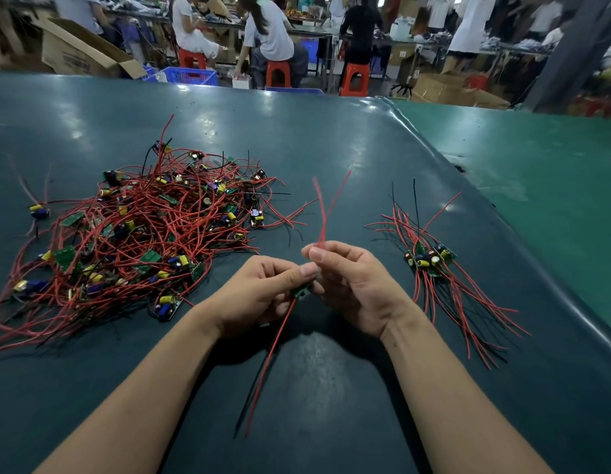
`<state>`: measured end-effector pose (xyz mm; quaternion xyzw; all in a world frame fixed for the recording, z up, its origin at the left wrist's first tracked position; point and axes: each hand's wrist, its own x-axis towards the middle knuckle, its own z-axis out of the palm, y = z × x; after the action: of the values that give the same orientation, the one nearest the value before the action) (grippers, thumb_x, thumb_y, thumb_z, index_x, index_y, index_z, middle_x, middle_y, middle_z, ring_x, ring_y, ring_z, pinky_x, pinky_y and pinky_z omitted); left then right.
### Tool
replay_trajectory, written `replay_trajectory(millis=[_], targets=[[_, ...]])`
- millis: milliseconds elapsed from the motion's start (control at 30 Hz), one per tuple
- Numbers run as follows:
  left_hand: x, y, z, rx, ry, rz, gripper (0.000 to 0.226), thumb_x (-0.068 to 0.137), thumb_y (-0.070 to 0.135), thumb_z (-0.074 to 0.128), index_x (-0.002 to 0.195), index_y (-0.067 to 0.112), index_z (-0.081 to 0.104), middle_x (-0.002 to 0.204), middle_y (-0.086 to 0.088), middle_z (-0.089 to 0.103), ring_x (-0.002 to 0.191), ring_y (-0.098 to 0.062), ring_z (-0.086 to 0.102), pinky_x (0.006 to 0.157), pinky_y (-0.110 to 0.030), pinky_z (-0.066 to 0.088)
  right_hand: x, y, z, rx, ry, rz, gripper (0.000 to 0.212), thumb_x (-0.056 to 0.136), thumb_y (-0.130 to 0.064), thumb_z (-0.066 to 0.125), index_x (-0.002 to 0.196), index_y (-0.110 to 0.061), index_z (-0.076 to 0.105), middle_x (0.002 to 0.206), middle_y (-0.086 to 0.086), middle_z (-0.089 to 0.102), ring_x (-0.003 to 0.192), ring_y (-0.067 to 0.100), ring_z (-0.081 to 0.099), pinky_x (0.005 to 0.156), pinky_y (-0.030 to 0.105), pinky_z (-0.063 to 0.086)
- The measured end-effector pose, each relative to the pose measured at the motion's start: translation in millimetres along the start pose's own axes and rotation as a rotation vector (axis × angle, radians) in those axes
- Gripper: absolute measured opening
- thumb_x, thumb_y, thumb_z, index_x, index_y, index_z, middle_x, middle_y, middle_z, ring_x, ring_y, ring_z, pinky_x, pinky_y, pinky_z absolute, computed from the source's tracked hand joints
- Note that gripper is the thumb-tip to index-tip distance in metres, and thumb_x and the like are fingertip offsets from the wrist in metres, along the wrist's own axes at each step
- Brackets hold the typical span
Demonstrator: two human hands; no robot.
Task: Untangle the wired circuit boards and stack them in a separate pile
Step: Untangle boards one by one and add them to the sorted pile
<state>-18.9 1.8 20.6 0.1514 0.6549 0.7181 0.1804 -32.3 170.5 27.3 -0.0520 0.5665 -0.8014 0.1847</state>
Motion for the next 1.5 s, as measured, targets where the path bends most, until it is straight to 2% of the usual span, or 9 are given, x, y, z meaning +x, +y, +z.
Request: replay_trajectory(millis=[67, 300, 467, 633, 833, 1167, 1333, 1433, 1500], targets=[[2, 0, 0, -0.051, 0.041, 0.016, 0.037, 0.079, 0.045, 0.064, 0.079, 0.009, 0.075, 0.042, 0.0, 0.028, 0.03, -0.007, 0.022, 0.036, -0.014, 0.015, 3, 1, 1, 0.033, 0.091, -0.045, 0.015, 0.065, -0.03, 0.079, 0.071, -0.017, 0.074, 0.05, -0.006, 0.041, 0.045, 0.008, 0.031, 0.057, 0.021, 0.026], [5, -6, 5, -0.033, 0.295, 0.111, 0.032, 0.082, 0.041, 0.066, 0.074, 0.01, 0.072, 0.04, 0.004, 0.033, 0.029, -0.008, 0.023, 0.035, -0.011, 0.019, 8, 9, 11, 0.067, 0.225, -0.118, 0.023, 0.068, -0.03, 0.079, 0.066, -0.016, 0.061, 0.048, -0.005, 0.042, 0.038, 0.008, 0.031, 0.036, 0.018, 0.024], [3, -6, 3, -0.017, 0.201, 0.112, 0.029, 0.084, 0.04, 0.065, 0.075, 0.013, 0.072, 0.041, 0.005, 0.035, 0.031, -0.007, 0.027, 0.034, -0.012, 0.022, 2, 5, 9, -0.025, 0.087, -0.082, 0.022, 0.069, -0.035, 0.074, 0.076, -0.014, 0.078, 0.054, -0.003, 0.056, 0.039, 0.004, 0.037, 0.034, 0.014, 0.025], [3, -2, 1, 0.019, 0.206, 0.083, 0.03, 0.082, 0.037, 0.067, 0.065, 0.013, 0.07, 0.04, -0.001, 0.039, 0.034, -0.013, 0.031, 0.046, -0.028, 0.015, 5, 0, 5, -0.023, 0.295, -0.142, 0.02, 0.076, -0.034, 0.075, 0.067, -0.016, 0.077, 0.051, -0.004, 0.051, 0.038, 0.004, 0.034, 0.037, 0.014, 0.026], [1, -1, -2, 0.044, 0.101, 0.052, 0.028, 0.081, 0.032, 0.064, 0.062, 0.013, 0.07, 0.039, -0.003, 0.043, 0.031, -0.012, 0.033, 0.038, -0.017, 0.022, 10, -5, -4, 0.192, 0.514, -0.288, 0.023, 0.087, -0.013, 0.072, 0.064, -0.01, 0.069, 0.065, 0.0, 0.069, 0.035, 0.004, 0.037, 0.033, 0.015, 0.025], [-4, -2, -7, 0.065, -0.074, 0.028, 0.029, 0.075, 0.039, 0.07, 0.065, 0.012, 0.073, 0.039, -0.002, 0.046, 0.035, -0.012, 0.036, 0.044, -0.025, 0.019, 14, -15, -27, 0.434, 0.71, -0.392, 0.023, 0.097, -0.016, 0.06, 0.076, -0.007, 0.061, 0.059, -0.002, 0.054, 0.037, 0.002, 0.035, 0.033, 0.015, 0.023], [7, -5, -3, -0.144, 0.168, 0.098, 0.037, 0.087, 0.046, 0.064, 0.087, 0.011, 0.078, 0.048, -0.005, 0.046, 0.031, -0.006, 0.026, 0.042, -0.024, 0.01, 11, -6, -14, 0.195, 0.51, -0.275, 0.035, 0.101, -0.037, 0.049, 0.086, -0.009, 0.064, 0.051, -0.005, 0.049, 0.033, 0.005, 0.034, 0.034, 0.012, 0.022], [10, -6, -2, -0.184, 0.206, 0.124, 0.04, 0.087, 0.045, 0.056, 0.094, 0.011, 0.077, 0.05, -0.006, 0.037, 0.033, -0.008, 0.023, 0.041, -0.02, 0.014, 5, 2, 2, -0.135, 0.236, -0.099, 0.045, 0.08, -0.064, 0.059, 0.078, -0.018, 0.06, 0.051, -0.004, 0.05, 0.033, 0.007, 0.035, 0.034, 0.012, 0.024], [7, -8, -1, -0.145, 0.195, 0.131, 0.039, 0.087, 0.048, 0.056, 0.081, 0.014, 0.075, 0.048, -0.003, 0.036, 0.034, -0.011, 0.024, 0.04, -0.017, 0.022, 2, 4, 3, -0.225, 0.124, -0.074, 0.047, 0.069, -0.063, 0.067, 0.08, -0.018, 0.055, 0.054, -0.003, 0.05, 0.033, 0.007, 0.035, 0.033, 0.013, 0.024]])
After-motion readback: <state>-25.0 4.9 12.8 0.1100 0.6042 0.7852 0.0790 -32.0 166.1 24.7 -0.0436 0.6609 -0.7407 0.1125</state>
